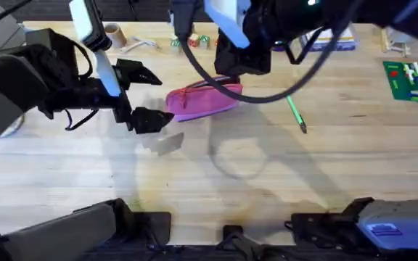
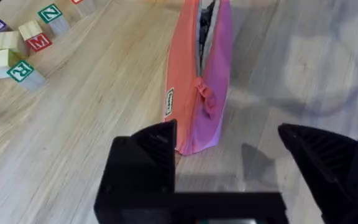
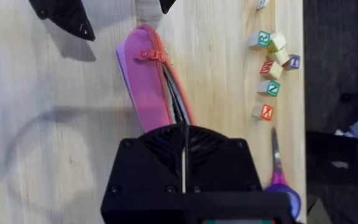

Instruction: Unzip the bag, pick up the pens from the table one at a time and place them inside, then zip the bag closed.

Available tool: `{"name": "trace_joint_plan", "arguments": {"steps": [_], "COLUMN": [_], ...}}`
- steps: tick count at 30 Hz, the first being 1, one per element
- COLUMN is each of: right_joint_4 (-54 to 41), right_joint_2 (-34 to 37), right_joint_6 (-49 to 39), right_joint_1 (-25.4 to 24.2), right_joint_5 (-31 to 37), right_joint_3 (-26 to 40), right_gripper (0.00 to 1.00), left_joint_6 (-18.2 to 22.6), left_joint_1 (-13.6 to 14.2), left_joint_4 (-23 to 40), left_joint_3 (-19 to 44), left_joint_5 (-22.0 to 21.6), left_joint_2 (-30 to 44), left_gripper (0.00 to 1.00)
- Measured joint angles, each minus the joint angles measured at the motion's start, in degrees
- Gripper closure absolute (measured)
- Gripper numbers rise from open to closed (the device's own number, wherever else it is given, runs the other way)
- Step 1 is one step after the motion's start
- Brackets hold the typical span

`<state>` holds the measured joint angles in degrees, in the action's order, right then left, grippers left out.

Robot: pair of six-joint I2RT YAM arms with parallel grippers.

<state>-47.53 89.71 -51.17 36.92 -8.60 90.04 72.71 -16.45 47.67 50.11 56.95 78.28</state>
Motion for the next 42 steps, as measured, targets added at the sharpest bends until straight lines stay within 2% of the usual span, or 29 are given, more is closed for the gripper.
{"name": "trace_joint_plan", "arguments": {"steps": [5, 15, 42], "right_joint_4": [0.0, 1.16, 6.58], "right_joint_2": [5.37, 11.05, 17.73], "right_joint_6": [0.65, 1.12, 1.29], "right_joint_1": [-0.67, -0.7, -2.4], "right_joint_5": [0.02, 0.02, -1.15], "right_joint_3": [0.04, 0.04, 0.08], "right_gripper": [0.968, 0.971, 0.971], "left_joint_6": [0.0, 0.0, 0.0], "left_joint_1": [0.01, 0.0, 0.0], "left_joint_4": [-0.78, -0.76, -0.73], "left_joint_3": [0.0, 0.0, 0.0], "left_joint_5": [0.02, 0.01, 0.0], "left_joint_2": [0.0, 0.0, 0.0], "left_gripper": [0.007, 0.007, 0.007]}}
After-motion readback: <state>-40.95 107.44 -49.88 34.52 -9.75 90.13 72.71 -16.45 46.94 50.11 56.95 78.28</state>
